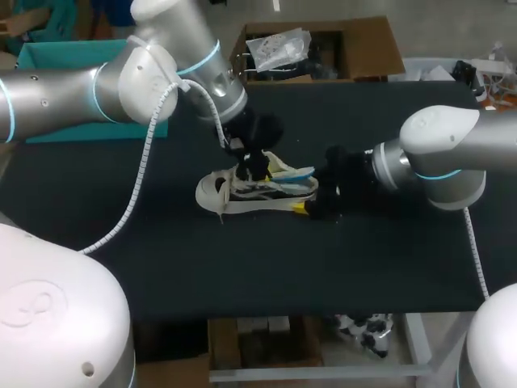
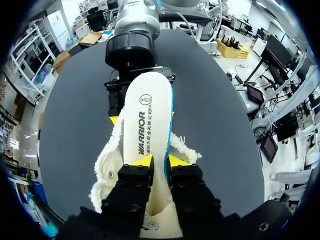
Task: Open the shoe tongue, take the insole out of the shoe, put the insole back into the shoe, and pack the shoe into the shoebox
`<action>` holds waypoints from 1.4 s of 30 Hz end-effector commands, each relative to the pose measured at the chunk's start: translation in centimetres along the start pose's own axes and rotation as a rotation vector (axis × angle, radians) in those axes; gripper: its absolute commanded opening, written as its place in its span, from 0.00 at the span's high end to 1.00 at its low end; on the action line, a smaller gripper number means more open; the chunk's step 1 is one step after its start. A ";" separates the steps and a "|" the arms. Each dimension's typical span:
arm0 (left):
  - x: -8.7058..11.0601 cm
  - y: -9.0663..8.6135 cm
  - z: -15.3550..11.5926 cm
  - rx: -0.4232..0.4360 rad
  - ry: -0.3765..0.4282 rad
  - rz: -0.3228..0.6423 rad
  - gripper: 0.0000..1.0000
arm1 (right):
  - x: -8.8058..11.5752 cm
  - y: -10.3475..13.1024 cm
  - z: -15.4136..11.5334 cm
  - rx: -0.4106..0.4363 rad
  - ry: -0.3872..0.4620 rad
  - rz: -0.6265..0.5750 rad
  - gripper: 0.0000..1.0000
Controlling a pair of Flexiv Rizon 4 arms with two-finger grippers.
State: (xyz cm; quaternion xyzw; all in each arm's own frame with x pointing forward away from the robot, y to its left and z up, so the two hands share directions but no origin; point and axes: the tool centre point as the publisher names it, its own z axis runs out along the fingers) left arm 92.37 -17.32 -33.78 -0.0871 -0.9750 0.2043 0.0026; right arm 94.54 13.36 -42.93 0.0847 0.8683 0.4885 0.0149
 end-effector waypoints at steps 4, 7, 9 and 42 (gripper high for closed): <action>0.4 -1.8 0.5 -0.009 -0.007 0.008 0.55 | 0.0 -0.4 0.1 -0.003 0.000 0.000 1.00; 1.0 -2.6 0.4 0.001 -0.009 0.029 0.54 | 0.0 -0.4 0.1 -0.003 0.000 0.000 1.00; 1.6 -3.3 0.6 -0.003 -0.020 0.051 0.54 | 0.0 -0.4 0.1 -0.003 0.000 0.000 1.00; -2.6 -5.7 4.9 -0.042 -0.196 0.010 0.60 | 0.0 -0.4 0.1 -0.003 0.000 0.000 1.00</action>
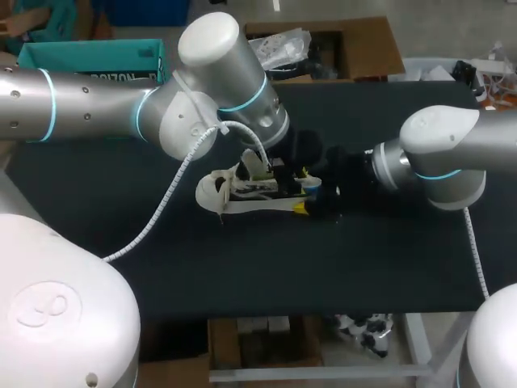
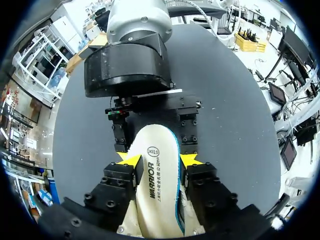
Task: Open the shoe tongue, take the insole out of the shoe, put the insole back into the shoe, and pack the shoe into the shoebox
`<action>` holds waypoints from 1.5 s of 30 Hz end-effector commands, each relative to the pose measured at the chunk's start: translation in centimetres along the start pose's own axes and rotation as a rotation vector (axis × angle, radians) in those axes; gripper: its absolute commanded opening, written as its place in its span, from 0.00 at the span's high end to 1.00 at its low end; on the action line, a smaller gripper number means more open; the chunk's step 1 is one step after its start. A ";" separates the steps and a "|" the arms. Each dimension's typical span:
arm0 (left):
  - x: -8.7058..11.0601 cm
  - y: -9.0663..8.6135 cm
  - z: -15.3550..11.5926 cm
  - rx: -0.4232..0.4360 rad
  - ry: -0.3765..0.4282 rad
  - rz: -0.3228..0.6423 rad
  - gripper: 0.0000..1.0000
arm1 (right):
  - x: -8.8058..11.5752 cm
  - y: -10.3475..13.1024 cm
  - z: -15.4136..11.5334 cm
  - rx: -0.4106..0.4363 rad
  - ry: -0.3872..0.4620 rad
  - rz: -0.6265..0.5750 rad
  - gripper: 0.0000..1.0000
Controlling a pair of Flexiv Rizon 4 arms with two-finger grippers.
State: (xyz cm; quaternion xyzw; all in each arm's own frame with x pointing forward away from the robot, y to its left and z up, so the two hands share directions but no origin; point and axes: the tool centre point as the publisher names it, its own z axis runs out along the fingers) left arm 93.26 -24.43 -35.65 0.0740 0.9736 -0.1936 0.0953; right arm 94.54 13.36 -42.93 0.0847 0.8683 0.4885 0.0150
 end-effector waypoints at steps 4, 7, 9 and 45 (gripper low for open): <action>-0.9 -0.1 0.3 0.001 -0.001 -0.010 0.70 | 0.0 -0.3 0.1 -0.003 0.001 0.000 1.00; -1.0 -0.2 0.0 0.007 -0.006 -0.012 0.82 | 0.0 -0.3 0.1 -0.003 0.001 0.000 1.00; -1.1 -0.1 -0.2 0.009 -0.009 -0.013 0.85 | 0.0 -0.3 0.1 -0.003 0.001 0.000 1.00; 0.3 -0.6 -9.3 0.322 0.070 0.014 1.00 | -0.1 -0.3 0.0 0.000 0.000 -0.001 1.00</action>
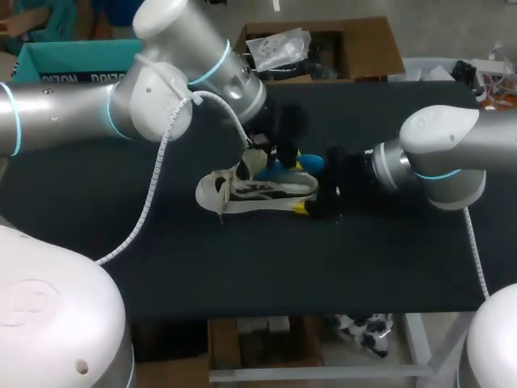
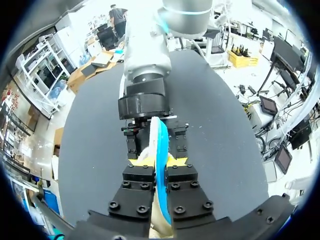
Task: Open the shoe tongue, take the insole out of the shoe, put the insole back into the shoe, and pack the shoe into the shoebox
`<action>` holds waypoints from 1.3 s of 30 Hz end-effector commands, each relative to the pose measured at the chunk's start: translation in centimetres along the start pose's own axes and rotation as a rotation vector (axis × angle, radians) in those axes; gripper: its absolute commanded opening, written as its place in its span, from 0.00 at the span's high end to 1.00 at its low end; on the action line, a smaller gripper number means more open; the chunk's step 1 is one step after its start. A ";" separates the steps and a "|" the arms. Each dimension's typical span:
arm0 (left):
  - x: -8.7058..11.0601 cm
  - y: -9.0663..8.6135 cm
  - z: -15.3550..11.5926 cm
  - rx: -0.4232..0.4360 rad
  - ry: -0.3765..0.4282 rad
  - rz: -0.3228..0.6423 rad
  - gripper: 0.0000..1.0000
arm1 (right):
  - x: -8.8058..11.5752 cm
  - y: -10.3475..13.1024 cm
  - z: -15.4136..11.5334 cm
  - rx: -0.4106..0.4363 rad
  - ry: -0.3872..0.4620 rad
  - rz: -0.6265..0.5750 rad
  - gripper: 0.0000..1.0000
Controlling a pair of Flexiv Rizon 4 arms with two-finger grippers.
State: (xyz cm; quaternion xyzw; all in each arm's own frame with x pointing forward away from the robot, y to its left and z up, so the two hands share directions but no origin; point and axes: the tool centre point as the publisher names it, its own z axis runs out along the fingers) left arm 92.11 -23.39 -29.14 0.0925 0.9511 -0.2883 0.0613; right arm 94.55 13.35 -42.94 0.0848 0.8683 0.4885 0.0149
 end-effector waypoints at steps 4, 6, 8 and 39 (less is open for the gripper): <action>0.8 -0.5 -3.9 0.209 0.061 0.020 1.00 | -0.4 0.0 -0.4 0.005 0.003 -0.013 1.00; 0.7 -1.2 -4.3 0.262 0.087 0.026 1.00 | -0.4 0.0 -0.7 0.007 0.003 -0.014 1.00; 0.6 -2.1 -4.8 0.324 0.120 0.031 1.00 | -0.4 0.0 -1.0 0.007 0.002 -0.015 0.84; 1.1 -10.7 -11.7 0.777 0.385 0.139 1.00 | 0.3 1.4 -10.4 0.193 -0.031 -0.027 0.00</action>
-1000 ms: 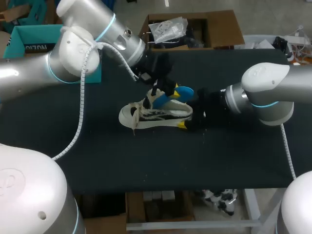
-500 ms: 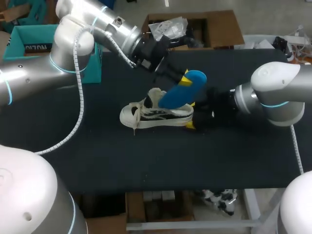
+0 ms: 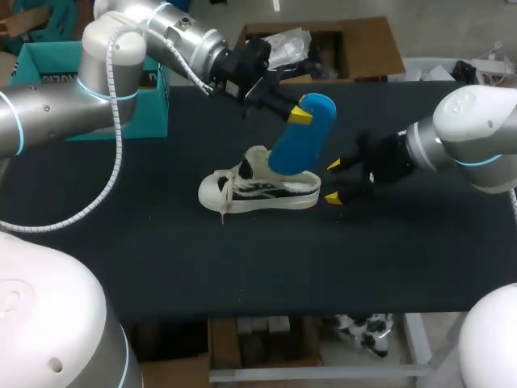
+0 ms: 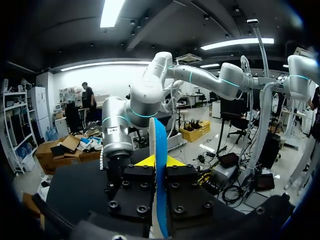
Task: Open the shoe tongue, take the insole out of the shoe, put the insole back into the shoe, and pack the shoe into the shoebox
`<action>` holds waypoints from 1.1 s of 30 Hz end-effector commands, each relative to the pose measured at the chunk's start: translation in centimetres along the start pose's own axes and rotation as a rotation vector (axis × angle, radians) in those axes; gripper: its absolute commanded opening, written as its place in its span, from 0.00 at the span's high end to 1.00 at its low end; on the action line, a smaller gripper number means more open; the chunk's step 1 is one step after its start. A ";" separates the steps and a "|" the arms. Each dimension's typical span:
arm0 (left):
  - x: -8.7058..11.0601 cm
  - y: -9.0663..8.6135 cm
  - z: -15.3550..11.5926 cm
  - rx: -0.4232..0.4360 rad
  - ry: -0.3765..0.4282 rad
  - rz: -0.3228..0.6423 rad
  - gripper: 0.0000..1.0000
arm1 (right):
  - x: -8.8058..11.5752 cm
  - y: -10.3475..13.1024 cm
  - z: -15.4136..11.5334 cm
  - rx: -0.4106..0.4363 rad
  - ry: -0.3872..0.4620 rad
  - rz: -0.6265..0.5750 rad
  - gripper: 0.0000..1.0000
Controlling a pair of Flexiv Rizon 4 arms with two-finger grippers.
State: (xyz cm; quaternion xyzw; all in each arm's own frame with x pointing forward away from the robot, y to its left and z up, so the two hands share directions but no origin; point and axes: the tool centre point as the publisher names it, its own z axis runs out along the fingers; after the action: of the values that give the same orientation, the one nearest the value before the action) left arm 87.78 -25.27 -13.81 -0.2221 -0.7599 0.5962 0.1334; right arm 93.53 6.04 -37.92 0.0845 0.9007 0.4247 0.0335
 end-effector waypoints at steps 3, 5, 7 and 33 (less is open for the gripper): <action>-0.3 0.2 0.0 0.005 0.009 0.000 1.00 | -0.8 1.3 -2.6 0.115 0.043 0.004 0.00; 0.3 -0.5 -1.6 0.098 -0.020 0.022 1.00 | -1.5 1.9 -3.3 0.158 0.060 0.001 0.00; 1.0 -1.3 -2.5 0.132 -0.063 0.047 1.00 | -2.2 2.7 -3.9 0.194 0.073 -0.014 0.00; 11.6 -5.0 -16.2 0.336 -0.506 0.017 1.00 | -4.0 11.4 -1.0 0.751 0.040 -0.061 0.00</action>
State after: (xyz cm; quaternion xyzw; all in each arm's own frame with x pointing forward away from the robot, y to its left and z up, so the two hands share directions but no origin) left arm 86.41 -9.37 -4.78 -0.1500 -0.6596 0.7342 0.0575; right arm 99.33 10.42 -28.13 0.0543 0.9787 0.1978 -0.0127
